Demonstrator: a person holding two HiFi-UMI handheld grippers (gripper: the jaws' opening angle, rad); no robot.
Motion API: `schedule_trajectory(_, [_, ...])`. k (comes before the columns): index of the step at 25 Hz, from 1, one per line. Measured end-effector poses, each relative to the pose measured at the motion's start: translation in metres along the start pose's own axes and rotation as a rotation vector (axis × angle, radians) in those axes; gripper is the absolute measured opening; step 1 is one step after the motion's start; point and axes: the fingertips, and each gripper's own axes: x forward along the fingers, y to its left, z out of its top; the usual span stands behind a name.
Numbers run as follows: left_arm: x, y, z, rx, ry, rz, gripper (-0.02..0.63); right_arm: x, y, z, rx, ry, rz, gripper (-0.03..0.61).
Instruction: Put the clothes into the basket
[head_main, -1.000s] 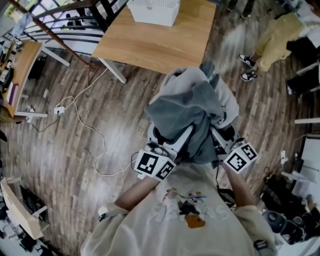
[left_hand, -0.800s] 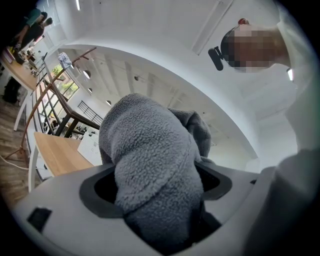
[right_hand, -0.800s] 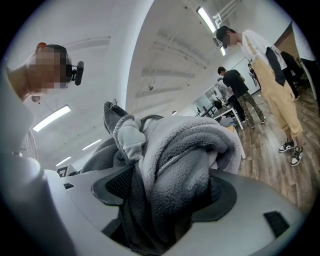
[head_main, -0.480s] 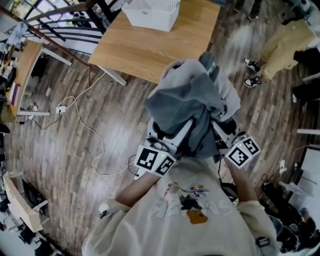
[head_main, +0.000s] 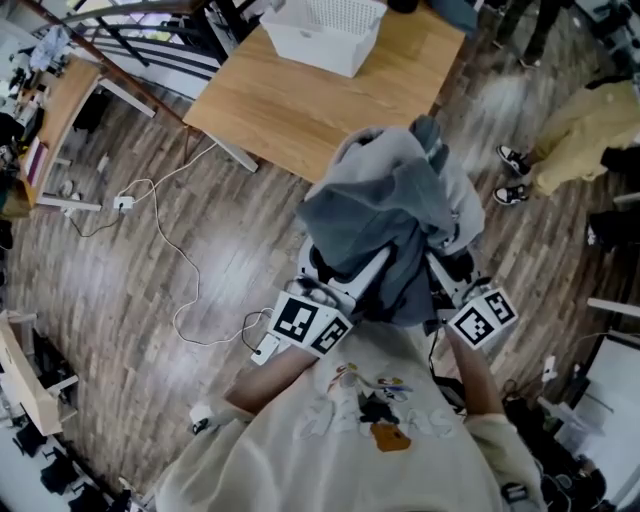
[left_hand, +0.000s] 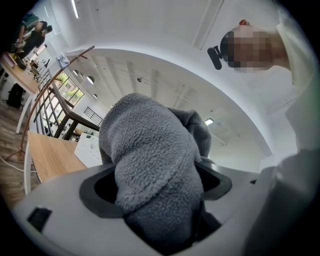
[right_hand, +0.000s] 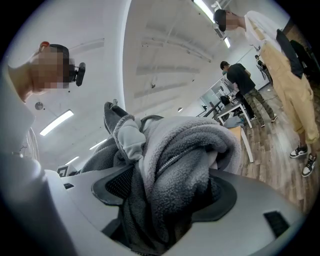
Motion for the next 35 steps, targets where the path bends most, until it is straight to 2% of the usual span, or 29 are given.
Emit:
schedule_trajectory(10, [0.022,0.025,0.002,-0.017,0.012,0.029,0.408,0.030,-0.015,0.004,0.015,0.032,0.007,0.356])
schedule_trajectory(20, [0.074,0.070,0.017,-0.039,0.029,0.018,0.408,0.087,-0.041,0.025,0.020,0.039,-0.017,0.356])
schedule_trajectory(29, [0.118,0.117,0.047,-0.041,0.016,-0.016,0.408,0.151,-0.053,0.051,-0.006,0.027,-0.029,0.356])
schedule_trajectory(35, [0.131,0.145,0.078,-0.064,-0.008,-0.039,0.408,0.189,-0.042,0.070,-0.044,0.023,-0.041,0.356])
